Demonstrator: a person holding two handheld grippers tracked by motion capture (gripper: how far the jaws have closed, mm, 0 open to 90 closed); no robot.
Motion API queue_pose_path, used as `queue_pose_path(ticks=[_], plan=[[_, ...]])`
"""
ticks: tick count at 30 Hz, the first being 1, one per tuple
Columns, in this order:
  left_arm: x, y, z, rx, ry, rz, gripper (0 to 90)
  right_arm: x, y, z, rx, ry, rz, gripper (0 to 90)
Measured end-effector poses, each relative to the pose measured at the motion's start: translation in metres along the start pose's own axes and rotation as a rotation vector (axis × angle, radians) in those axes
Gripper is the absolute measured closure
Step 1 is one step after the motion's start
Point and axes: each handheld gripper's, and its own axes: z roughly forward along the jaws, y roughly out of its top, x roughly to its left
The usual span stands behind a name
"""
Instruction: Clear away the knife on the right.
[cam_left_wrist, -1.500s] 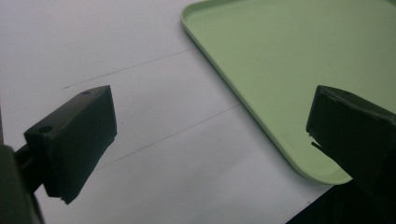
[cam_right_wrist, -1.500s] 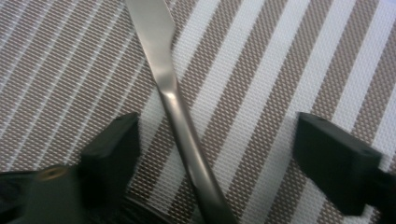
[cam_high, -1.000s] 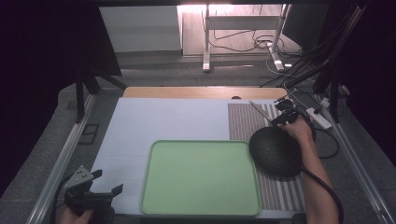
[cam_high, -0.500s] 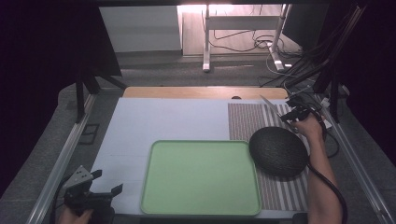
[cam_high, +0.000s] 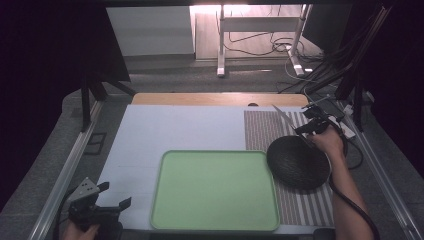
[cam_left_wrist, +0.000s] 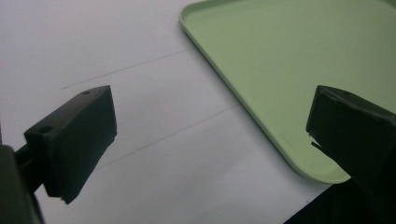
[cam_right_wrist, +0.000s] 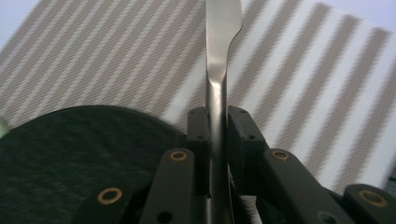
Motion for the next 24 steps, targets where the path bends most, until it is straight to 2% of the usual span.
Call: queue_pose_path(ticks=[1, 4, 5, 7, 8, 10, 12, 13, 15, 16, 17, 19, 20, 21, 24], plan=[[0.000, 0.000, 0.000, -0.001, 0.000, 0.000, 2.6, 0.000, 0.000, 0.000, 0.000, 0.000, 0.000, 80.0], [0.000, 0.000, 0.000, -0.001, -0.001, 0.002, 2.6, 0.019, -0.003, 0.000, 0.003, 0.004, -0.028, 80.0], [0.000, 0.000, 0.000, -0.001, 0.000, 0.002, 2.6, 0.019, -0.003, 0.000, 0.003, 0.004, -0.028, 80.0], [0.000, 0.000, 0.000, -0.001, -0.001, 0.001, 2.6, 0.030, -0.005, -0.002, 0.000, 0.015, -0.029, 80.0], [0.000, 0.000, 0.000, -0.001, -0.001, 0.001, 2.6, 0.030, -0.005, -0.002, 0.000, 0.015, -0.029, 80.0], [0.000, 0.000, 0.000, -0.003, -0.001, -0.001, 2.6, 0.041, -0.009, -0.004, -0.002, 0.019, -0.036, 80.0], [0.000, 0.000, 0.000, -0.003, -0.001, -0.002, 2.6, 0.044, -0.011, -0.004, 0.000, 0.020, -0.040, 80.0], [0.000, 0.000, 0.000, -0.004, -0.001, -0.002, 2.6, 0.052, -0.014, -0.005, -0.003, 0.022, -0.051, 80.0], [0.000, 0.000, 0.000, -0.003, -0.001, -0.001, 2.6, 0.056, -0.016, -0.006, -0.001, 0.026, -0.055, 80.0], [0.000, 0.000, 0.000, -0.003, 0.000, 0.000, 2.6, 0.063, -0.020, -0.008, 0.001, 0.026, -0.069, 80.0], [0.000, 0.000, 0.000, -0.003, 0.000, 0.000, 2.6, 0.063, -0.020, -0.008, 0.001, 0.026, -0.069, 80.0], [0.000, 0.000, 0.000, -0.003, -0.001, 0.000, 2.6, 0.075, -0.024, -0.011, 0.001, 0.020, -0.107, 80.0], [0.000, 0.000, 0.000, -0.003, -0.001, -0.001, 2.6, 0.075, -0.024, -0.011, 0.001, 0.020, -0.107, 80.0], [0.000, 0.000, 0.000, -0.004, -0.001, -0.001, 2.6, 0.083, -0.028, -0.013, -0.004, 0.038, -0.108, 80.0], [0.000, 0.000, 0.000, -0.003, -0.001, 0.000, 2.7, 0.090, -0.031, -0.014, -0.001, 0.039, -0.121, 80.0]])
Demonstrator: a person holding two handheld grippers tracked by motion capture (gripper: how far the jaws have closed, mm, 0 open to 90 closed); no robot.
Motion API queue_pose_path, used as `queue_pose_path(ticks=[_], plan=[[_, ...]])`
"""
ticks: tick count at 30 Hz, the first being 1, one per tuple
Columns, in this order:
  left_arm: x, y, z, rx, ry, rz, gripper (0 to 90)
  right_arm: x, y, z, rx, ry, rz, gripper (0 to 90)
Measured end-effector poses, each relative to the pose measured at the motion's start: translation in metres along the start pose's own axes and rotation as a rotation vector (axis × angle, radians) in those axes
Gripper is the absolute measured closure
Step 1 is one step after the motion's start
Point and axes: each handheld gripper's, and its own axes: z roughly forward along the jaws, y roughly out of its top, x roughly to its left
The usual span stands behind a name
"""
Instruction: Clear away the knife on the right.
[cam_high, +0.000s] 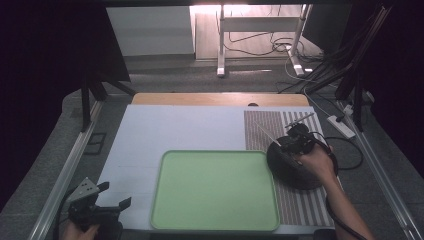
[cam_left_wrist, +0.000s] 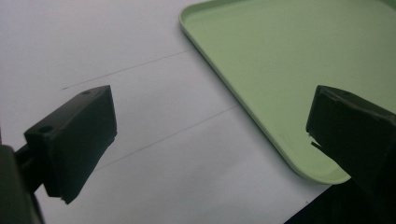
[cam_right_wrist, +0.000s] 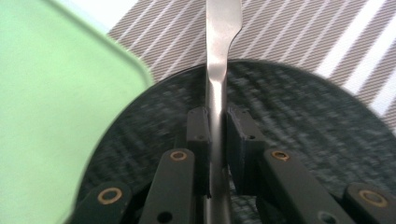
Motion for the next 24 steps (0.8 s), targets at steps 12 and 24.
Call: queue_pose_path(ticks=[12, 24], plan=[[0.000, 0.000, 0.000, -0.004, -0.004, -0.001, 2.6, 0.042, -0.017, -0.005, 0.004, 0.056, -0.026, 79.9], [0.000, 0.000, 0.000, -0.003, -0.005, 0.000, 2.6, 0.088, -0.037, -0.008, 0.022, 0.106, -0.040, 80.0]])
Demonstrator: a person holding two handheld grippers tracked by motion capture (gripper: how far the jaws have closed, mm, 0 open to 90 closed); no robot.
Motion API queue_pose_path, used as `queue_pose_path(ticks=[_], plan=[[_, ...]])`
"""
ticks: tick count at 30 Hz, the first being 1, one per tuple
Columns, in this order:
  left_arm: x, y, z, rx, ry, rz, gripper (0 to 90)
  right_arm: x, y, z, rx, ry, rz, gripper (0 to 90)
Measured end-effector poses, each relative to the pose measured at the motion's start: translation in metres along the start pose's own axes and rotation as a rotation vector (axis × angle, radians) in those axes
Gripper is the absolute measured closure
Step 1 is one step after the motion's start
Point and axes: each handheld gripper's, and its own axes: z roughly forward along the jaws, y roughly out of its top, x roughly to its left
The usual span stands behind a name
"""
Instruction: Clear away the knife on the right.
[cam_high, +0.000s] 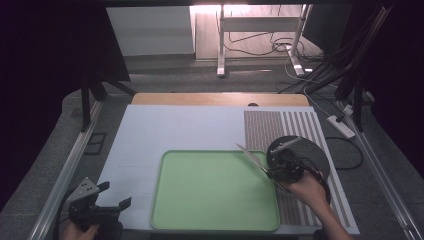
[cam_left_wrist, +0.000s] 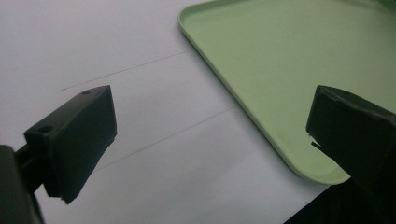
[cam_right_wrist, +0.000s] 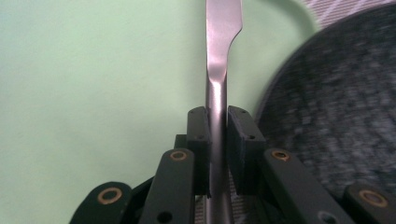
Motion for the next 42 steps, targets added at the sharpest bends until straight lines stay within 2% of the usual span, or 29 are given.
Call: queue_pose_path(ticks=[1, 2, 3, 9, 10, 11, 13, 19, 21, 22, 24, 26, 27, 28, 29, 30, 31, 32, 33, 34, 35, 36, 38, 40, 42], plan=[[0.000, 0.000, 0.000, 0.000, 0.000, 0.000, 2.6, 0.000, 0.000, 0.000, 0.000, 0.000, 0.000, 80.0], [0.000, 0.000, 0.000, 0.000, 0.000, 0.000, 2.6, 0.008, -0.002, 0.001, 0.008, 0.009, -0.010, 79.9], [0.000, 0.000, 0.000, 0.000, 0.000, 0.000, 2.6, 0.008, -0.002, 0.001, 0.008, 0.009, -0.010, 79.9], [0.000, 0.000, 0.000, 0.002, 0.001, 0.004, 2.6, 0.037, -0.006, 0.006, 0.030, 0.033, -0.041, 80.0], [0.000, 0.000, 0.000, 0.002, 0.001, 0.004, 2.6, 0.037, -0.006, 0.006, 0.030, 0.033, -0.041, 80.0], [-0.001, 0.000, 0.000, 0.003, 0.001, 0.005, 2.6, 0.046, -0.007, 0.008, 0.037, 0.040, -0.045, 79.9], [-0.001, 0.000, 0.000, 0.002, 0.001, 0.005, 2.6, 0.054, -0.009, 0.011, 0.050, 0.042, -0.049, 79.9], [-0.001, 0.000, 0.000, 0.002, 0.001, 0.006, 2.6, 0.066, -0.013, 0.021, 0.093, 0.060, -0.062, 79.7], [-0.001, 0.000, 0.000, 0.001, 0.001, 0.006, 2.6, 0.071, -0.013, 0.025, 0.084, 0.054, -0.096, 79.2], [-0.001, 0.000, 0.000, 0.003, 0.001, 0.005, 2.6, 0.070, -0.011, 0.023, 0.069, 0.065, -0.093, 77.9], [-0.001, 0.000, 0.001, 0.004, 0.002, 0.005, 2.6, 0.068, -0.006, 0.013, 0.002, 0.101, -0.070, 74.2], [-0.001, 0.000, 0.001, 0.006, 0.002, 0.006, 2.6, 0.068, -0.001, 0.006, -0.033, 0.100, -0.090, 74.4], [-0.001, 0.000, 0.001, 0.006, 0.003, 0.006, 2.6, 0.068, -0.001, 0.006, -0.033, 0.100, -0.090, 74.4], [-0.001, 0.000, 0.001, 0.006, 0.003, 0.006, 2.6, 0.068, 0.001, 0.005, -0.041, 0.100, -0.102, 77.9], [-0.001, 0.001, 0.001, 0.006, 0.004, 0.007, 2.7, 0.071, 0.005, 0.007, -0.027, 0.113, -0.135, 87.5], [-0.001, 0.001, 0.001, 0.007, 0.006, 0.010, 2.6, 0.073, 0.007, 0.010, -0.024, 0.114, -0.160, 89.6], [-0.001, 0.001, 0.001, 0.007, 0.006, 0.010, 2.6, 0.073, 0.007, 0.010, -0.024, 0.114, -0.160, 89.6], [-0.002, 0.001, 0.001, 0.010, 0.007, 0.013, 2.7, 0.078, 0.014, 0.017, 0.001, 0.125, -0.206, 89.7], [-0.002, 0.001, 0.001, 0.010, 0.007, 0.013, 2.7, 0.078, 0.014, 0.017, 0.001, 0.125, -0.206, 89.7], [-0.002, 0.001, 0.001, 0.010, 0.007, 0.013, 2.7, 0.082, 0.018, 0.021, 0.008, 0.122, -0.228, 89.7], [-0.001, 0.001, 0.001, 0.009, 0.007, 0.011, 2.7, 0.085, 0.022, 0.025, 0.014, 0.127, -0.251, 89.7], [-0.001, 0.001, 0.001, 0.008, 0.007, 0.009, 2.6, 0.091, 0.030, 0.035, 0.022, 0.129, -0.304, 89.7], [-0.001, 0.000, 0.001, 0.007, 0.006, 0.007, 2.7, 0.095, 0.035, 0.046, 0.038, 0.115, -0.346, 89.7], [-0.001, 0.000, 0.001, 0.007, 0.008, 0.009, 2.6, 0.095, 0.038, 0.055, 0.052, 0.105, -0.362, 89.7], [-0.001, 0.000, 0.001, 0.008, 0.007, 0.010, 2.7, 0.092, 0.037, 0.061, 0.070, 0.075, -0.376, 89.7]])
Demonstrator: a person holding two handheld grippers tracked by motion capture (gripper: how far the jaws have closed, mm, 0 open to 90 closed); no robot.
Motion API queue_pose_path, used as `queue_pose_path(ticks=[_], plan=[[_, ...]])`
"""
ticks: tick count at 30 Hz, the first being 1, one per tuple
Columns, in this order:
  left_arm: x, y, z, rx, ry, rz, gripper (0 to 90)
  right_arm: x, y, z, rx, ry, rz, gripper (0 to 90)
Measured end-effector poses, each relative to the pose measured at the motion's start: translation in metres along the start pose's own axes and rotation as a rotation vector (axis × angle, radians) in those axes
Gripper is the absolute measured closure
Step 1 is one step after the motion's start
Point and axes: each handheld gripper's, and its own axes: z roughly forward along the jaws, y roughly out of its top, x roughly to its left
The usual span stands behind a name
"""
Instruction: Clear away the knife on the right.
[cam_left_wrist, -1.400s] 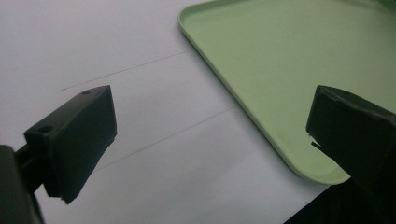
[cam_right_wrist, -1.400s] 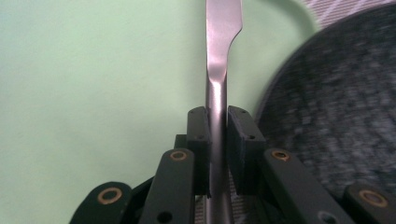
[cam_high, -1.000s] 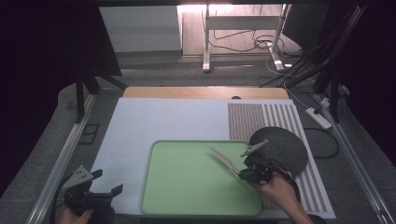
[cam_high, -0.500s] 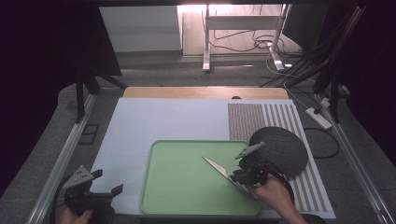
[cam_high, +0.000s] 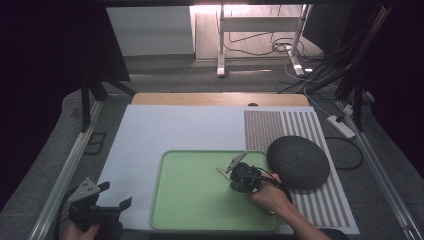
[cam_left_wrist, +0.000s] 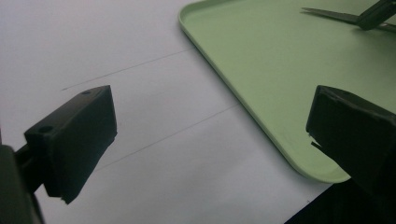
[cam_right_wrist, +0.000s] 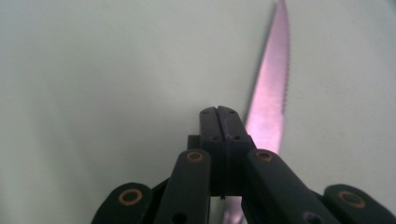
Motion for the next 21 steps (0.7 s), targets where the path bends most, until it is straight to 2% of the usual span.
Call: queue_pose_path(ticks=[3, 4, 11, 21], plan=[[0.000, 0.000, 0.000, 0.001, 0.001, 0.000, 2.7, -0.006, -0.003, -0.001, -0.016, 0.022, 0.022, 89.7], [0.000, 0.000, 0.000, 0.001, 0.001, 0.001, 2.7, -0.008, -0.006, -0.003, -0.005, -0.016, 0.024, 89.8], [-0.001, 0.000, 0.000, 0.004, 0.003, 0.008, 2.9, -0.022, -0.020, -0.010, 0.007, -0.063, 0.054, 89.8], [-0.001, 0.000, 0.000, 0.003, 0.003, 0.006, 2.9, -0.034, -0.040, -0.021, 0.004, -0.065, 0.124, 89.8]])
